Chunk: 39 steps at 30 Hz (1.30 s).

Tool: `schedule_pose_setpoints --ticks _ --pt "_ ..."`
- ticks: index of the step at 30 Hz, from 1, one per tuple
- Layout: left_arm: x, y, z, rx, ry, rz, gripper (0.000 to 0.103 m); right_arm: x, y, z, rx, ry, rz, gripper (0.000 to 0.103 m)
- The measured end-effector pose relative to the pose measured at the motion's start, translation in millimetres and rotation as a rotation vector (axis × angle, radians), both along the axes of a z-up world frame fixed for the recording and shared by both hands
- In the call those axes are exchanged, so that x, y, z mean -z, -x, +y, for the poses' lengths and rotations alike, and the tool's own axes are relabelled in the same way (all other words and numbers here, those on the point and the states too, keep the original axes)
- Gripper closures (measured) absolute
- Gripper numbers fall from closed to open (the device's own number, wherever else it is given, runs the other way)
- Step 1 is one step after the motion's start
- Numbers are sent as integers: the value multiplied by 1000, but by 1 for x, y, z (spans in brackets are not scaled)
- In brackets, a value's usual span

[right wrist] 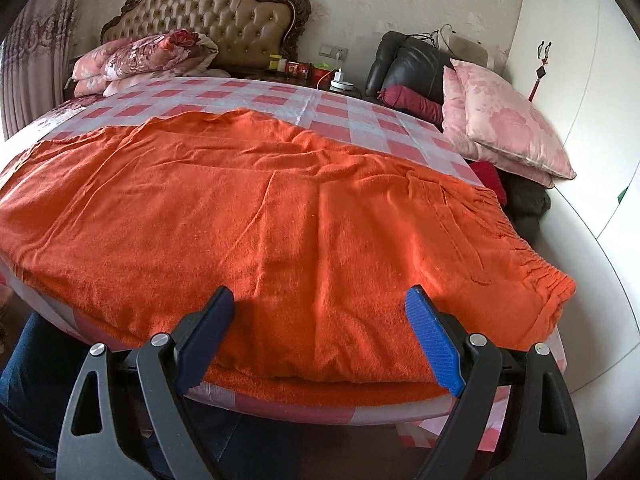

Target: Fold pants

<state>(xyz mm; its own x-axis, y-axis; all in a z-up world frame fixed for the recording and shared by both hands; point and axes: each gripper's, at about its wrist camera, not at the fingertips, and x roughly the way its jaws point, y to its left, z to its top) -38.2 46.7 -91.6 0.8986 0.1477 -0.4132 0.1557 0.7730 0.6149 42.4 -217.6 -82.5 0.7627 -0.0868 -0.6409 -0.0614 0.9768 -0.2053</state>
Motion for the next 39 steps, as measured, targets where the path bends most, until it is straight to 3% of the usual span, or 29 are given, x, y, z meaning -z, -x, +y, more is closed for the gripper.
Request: schedule_pose_setpoints --ticks 5,9,12,14,15,16,17,18,20,21,24,27,29,33,35,36,39 --pt "25 -5 2 -9 -8 65 96 -1 -1 0 -6 13 9 19" --pt "18 -1 34 -60 105 95 72 -2 -2 -7 18 34 15 19" --pt "-4 3 83 -134 277 93 72 -6 -1 -14 24 31 31 18" --pt "-26 2 123 -196 438 59 70 -14 2 -17 19 34 22 18" --pt "-41 -3 152 -243 552 27 63 -18 3 -18 16 30 18 18" --pt "-53 -12 179 -285 660 13 47 -25 2 -22 17 27 10 18" --pt "-57 -18 195 -305 723 18 40 -31 1 -25 18 29 4 18" --pt "-62 -30 223 -334 820 17 39 -39 0 -32 23 28 -6 18" --pt "-64 -50 270 -361 974 10 40 -52 -2 -49 49 3 -13 17" --pt "-60 -64 298 -354 1078 50 40 -55 -3 -58 59 -21 0 17" --pt "-30 -107 360 -301 1324 223 40 -58 -3 -80 76 -36 19 17" --pt "7 -140 397 -260 1508 391 40 -62 -6 -110 145 -11 20 17" --pt "30 -157 414 -196 1642 463 40 -64 -9 -141 183 -88 43 17" --pt "57 -188 417 -86 1725 566 42 -59 -16 -190 190 -196 89 15" --pt "59 -197 409 2 1735 589 55 -55 -20 -208 209 -217 108 15" --pt "57 -199 405 39 1725 585 67 -52 -23 -219 207 -245 113 15" --pt "50 -201 402 83 1696 564 79 -47 -29 -248 259 -330 123 15"
